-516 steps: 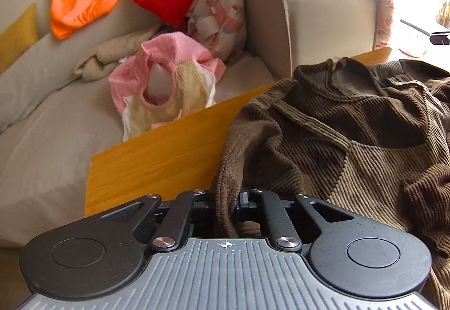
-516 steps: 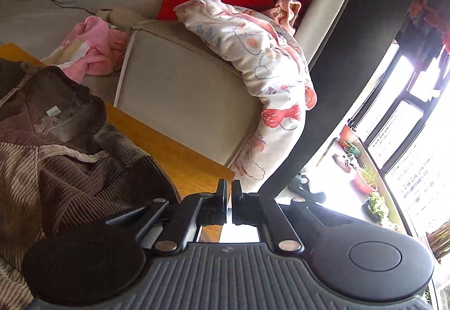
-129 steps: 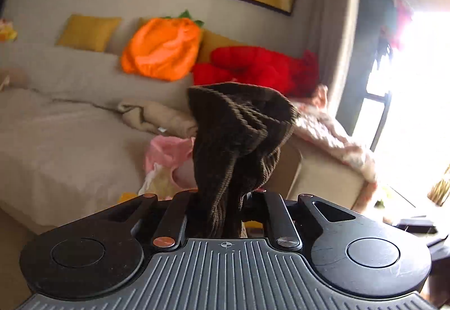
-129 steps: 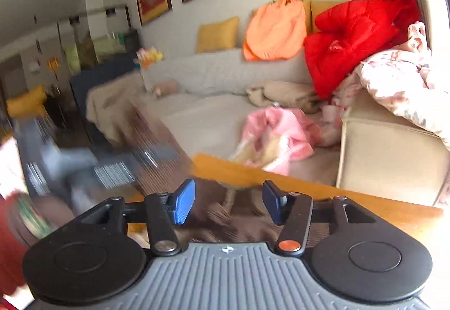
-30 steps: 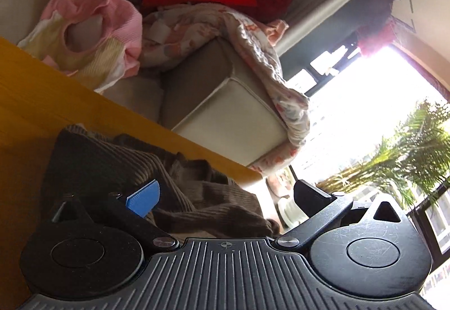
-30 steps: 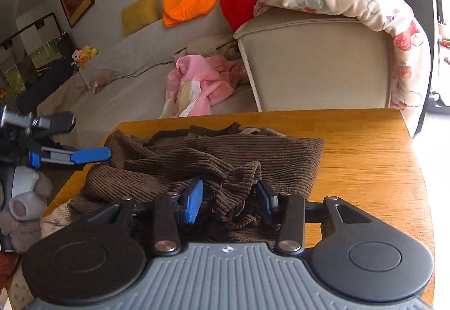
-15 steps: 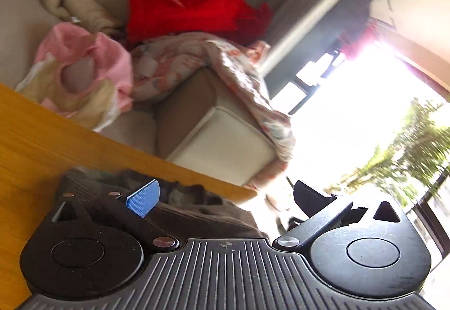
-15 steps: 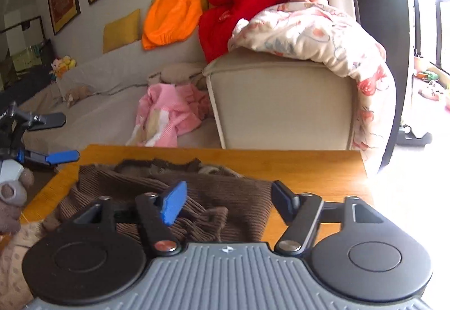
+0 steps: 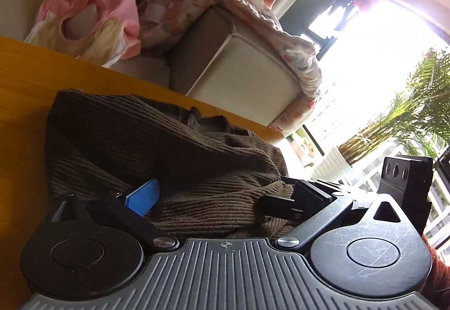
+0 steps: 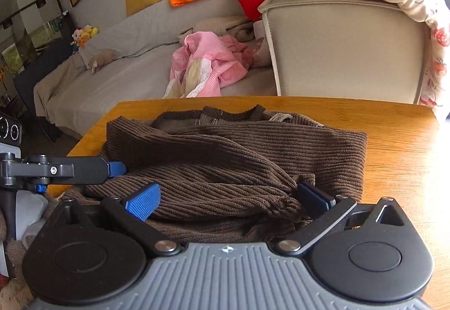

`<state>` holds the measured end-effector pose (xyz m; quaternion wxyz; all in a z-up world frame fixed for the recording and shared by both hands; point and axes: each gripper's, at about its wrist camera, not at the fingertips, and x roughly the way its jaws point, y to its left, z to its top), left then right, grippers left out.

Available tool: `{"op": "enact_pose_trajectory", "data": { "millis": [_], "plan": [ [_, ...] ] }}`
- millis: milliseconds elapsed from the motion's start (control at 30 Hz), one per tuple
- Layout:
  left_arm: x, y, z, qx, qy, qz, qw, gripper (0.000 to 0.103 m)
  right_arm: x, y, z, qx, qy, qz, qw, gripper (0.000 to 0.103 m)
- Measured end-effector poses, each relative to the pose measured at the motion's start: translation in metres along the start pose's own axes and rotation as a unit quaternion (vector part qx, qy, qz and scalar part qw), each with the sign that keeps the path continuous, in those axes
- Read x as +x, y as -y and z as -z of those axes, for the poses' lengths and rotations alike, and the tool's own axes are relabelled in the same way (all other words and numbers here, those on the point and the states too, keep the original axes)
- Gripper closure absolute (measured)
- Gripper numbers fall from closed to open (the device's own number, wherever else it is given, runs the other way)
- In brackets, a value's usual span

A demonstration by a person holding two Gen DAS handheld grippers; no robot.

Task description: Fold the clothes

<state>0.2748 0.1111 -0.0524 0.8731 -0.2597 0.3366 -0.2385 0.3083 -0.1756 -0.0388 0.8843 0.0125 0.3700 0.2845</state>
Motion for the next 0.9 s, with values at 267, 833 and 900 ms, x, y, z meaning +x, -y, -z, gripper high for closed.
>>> {"op": "enact_pose_trajectory", "data": {
  "millis": [267, 833, 900],
  "plan": [
    [0.001, -0.020, -0.014, -0.074, 0.006, 0.013, 0.9972, 0.000, 0.001, -0.009, 0.002, -0.028, -0.010, 0.022, 0.999, 0.000],
    [0.000, -0.006, -0.030, -0.048, 0.017, -0.063, 0.9967, 0.000, -0.034, -0.004, -0.002, -0.059, 0.053, 0.056, 0.995, 0.000],
    [0.002, 0.020, -0.024, 0.037, 0.026, -0.128, 0.9908, 0.000, -0.027, 0.007, -0.002, -0.061, 0.038, 0.100, 0.992, 0.000]
  ]
}}
